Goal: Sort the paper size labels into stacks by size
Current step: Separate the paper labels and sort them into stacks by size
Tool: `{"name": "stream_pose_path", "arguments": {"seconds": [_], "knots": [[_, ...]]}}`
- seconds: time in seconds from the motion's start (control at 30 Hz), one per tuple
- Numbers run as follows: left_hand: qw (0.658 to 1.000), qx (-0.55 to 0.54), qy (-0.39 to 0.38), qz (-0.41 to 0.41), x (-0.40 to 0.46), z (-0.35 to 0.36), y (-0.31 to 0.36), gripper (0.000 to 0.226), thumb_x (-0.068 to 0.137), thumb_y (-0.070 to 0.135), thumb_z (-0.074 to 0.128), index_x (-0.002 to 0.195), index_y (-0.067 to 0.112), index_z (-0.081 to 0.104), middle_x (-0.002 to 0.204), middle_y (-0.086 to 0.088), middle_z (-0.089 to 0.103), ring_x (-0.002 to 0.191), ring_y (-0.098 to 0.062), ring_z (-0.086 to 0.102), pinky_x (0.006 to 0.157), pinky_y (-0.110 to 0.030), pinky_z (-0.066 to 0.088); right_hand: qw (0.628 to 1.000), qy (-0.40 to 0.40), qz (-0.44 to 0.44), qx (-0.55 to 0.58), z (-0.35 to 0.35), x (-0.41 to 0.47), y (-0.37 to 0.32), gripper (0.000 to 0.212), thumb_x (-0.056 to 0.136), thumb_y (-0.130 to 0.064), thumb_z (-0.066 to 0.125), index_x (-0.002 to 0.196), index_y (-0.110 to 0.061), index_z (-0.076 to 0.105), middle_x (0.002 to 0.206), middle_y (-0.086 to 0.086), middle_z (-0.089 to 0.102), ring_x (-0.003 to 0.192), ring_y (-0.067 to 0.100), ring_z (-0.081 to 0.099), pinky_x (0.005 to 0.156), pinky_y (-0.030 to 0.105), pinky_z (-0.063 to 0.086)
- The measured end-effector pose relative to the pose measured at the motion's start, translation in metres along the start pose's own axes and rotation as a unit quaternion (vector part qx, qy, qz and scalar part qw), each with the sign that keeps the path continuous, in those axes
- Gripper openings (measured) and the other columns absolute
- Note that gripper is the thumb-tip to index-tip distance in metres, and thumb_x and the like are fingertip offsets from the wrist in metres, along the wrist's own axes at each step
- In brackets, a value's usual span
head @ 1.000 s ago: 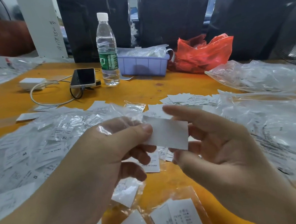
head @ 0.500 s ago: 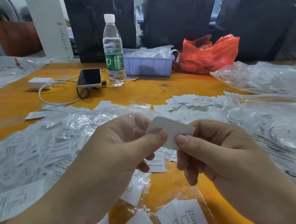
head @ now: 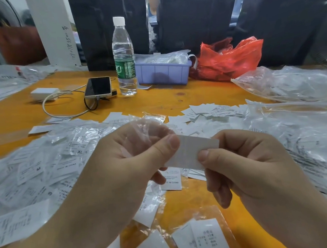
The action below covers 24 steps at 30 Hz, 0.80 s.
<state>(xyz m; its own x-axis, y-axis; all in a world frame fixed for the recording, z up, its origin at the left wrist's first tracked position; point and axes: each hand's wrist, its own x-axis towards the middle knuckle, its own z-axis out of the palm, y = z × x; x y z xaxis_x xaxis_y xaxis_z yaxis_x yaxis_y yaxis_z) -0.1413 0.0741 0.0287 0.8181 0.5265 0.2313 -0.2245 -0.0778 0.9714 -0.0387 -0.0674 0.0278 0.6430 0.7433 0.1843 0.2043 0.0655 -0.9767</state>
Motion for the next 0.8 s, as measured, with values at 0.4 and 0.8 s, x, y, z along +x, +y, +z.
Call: {"name": "stream_pose_path", "arguments": {"seconds": [0.4,0.8], "knots": [[0.999,0.024,0.001,0.030,-0.003,0.003,0.000,0.024,0.053,0.045,0.075,0.068,0.027,0.072,0.064,0.003,0.067,0.057,-0.010,0.062,0.046,-0.021,0.050,1.000,0.001,-0.017,-0.004,0.000,-0.001,0.001,0.012,0.066,-0.017,0.060,0.057,-0.010,0.063,0.043,0.008,0.056,0.035,0.017,0.045,0.041,0.027,0.038],[0.996,0.021,-0.084,-0.018,0.004,-0.002,0.000,0.014,0.067,0.028,0.080,0.057,0.030,0.071,0.061,0.000,0.067,0.057,-0.013,0.065,0.049,-0.019,0.049,0.994,-0.075,-0.063,0.043,0.000,-0.001,0.009,0.023,0.073,-0.037,0.066,0.076,-0.015,0.073,0.062,0.004,0.063,0.055,0.019,0.057,0.050,0.026,0.047]]}}
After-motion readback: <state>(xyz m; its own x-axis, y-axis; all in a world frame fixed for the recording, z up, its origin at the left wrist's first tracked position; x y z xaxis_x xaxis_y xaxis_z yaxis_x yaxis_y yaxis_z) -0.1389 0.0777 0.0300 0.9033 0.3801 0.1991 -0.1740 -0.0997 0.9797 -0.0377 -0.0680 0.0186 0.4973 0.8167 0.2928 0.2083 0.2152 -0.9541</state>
